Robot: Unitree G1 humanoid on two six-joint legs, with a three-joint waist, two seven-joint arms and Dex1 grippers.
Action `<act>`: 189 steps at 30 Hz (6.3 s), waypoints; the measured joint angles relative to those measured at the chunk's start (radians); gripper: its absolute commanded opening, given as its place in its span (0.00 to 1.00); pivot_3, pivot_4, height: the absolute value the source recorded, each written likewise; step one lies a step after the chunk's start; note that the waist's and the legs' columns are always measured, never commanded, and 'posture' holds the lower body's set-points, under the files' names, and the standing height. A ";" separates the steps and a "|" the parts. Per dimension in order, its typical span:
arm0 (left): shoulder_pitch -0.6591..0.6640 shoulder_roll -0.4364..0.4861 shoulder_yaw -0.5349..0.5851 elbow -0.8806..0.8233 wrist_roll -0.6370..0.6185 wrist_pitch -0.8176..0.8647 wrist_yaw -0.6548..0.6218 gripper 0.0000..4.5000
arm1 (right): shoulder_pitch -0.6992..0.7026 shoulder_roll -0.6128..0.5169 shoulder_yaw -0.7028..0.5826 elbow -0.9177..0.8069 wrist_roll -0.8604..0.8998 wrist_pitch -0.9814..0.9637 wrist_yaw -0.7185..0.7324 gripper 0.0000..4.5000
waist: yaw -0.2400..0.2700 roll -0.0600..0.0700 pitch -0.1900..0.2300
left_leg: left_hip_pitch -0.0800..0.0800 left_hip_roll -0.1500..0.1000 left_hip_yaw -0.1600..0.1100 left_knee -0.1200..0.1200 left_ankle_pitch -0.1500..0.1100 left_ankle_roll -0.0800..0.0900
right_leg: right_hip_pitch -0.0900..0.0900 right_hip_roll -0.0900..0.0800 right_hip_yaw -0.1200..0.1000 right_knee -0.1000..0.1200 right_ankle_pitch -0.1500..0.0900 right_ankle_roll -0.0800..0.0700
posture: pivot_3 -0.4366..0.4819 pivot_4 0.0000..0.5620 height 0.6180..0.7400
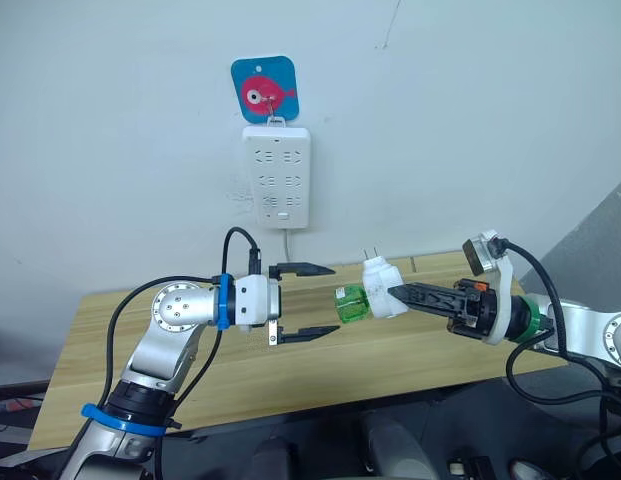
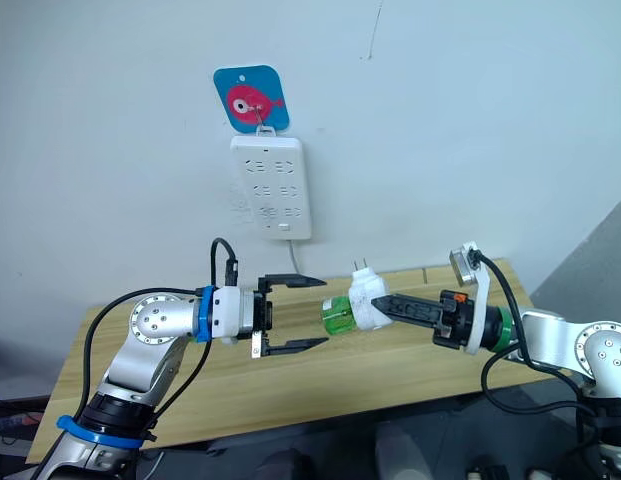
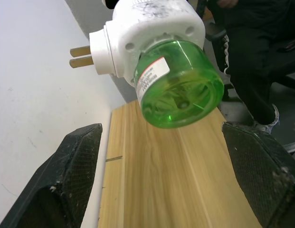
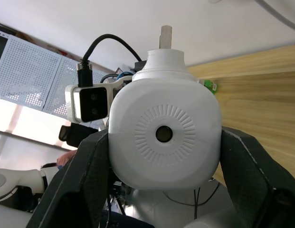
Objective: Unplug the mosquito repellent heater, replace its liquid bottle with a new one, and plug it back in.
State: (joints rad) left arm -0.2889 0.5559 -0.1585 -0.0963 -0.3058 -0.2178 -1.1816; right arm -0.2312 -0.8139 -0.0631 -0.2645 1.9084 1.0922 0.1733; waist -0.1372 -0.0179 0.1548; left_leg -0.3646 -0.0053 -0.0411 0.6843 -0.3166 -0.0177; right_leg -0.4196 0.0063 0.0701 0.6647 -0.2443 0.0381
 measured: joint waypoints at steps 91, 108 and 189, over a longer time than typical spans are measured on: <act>-0.108 0.016 -0.002 0.017 -0.122 0.274 -0.077 0.85 | -0.051 -0.052 0.091 0.000 0.018 0.005 -0.011 0.66 | 0.011 0.000 0.001 | -0.003 0.000 -0.001 0.008 -0.001 0.001 | 0.000 -0.001 0.000 0.000 0.001 -0.001 | 0.31 0.24 0.92; 0.008 -0.131 -0.002 0.033 -0.040 -0.140 -0.011 0.85 | 0.020 0.055 0.042 0.011 0.029 -0.007 -0.065 0.66 | 0.042 0.000 0.001 | -0.003 0.000 0.001 0.011 -0.001 0.001 | 0.000 0.001 0.001 0.000 0.002 0.004 | 0.32 0.23 0.92; -0.474 0.163 -0.108 0.028 -0.572 1.265 -0.099 0.52 | -0.022 -0.015 0.072 -0.085 0.062 -0.015 -0.015 0.66 | 0.025 0.001 0.007 | -0.006 0.001 0.000 0.010 -0.004 0.006 | -0.003 0.004 -0.003 -0.001 0.000 0.009 | 0.34 0.27 0.92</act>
State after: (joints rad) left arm -0.7625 0.7189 -0.2664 -0.0682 -0.8776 1.0475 -1.2801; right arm -0.2534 -0.8292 0.0094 -0.3494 1.9699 1.0774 0.1581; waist -0.1125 -0.0174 0.1620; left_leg -0.3704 -0.0041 -0.0411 0.6941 -0.3204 -0.0114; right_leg -0.4225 0.0102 0.0669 0.6635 -0.2446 0.0466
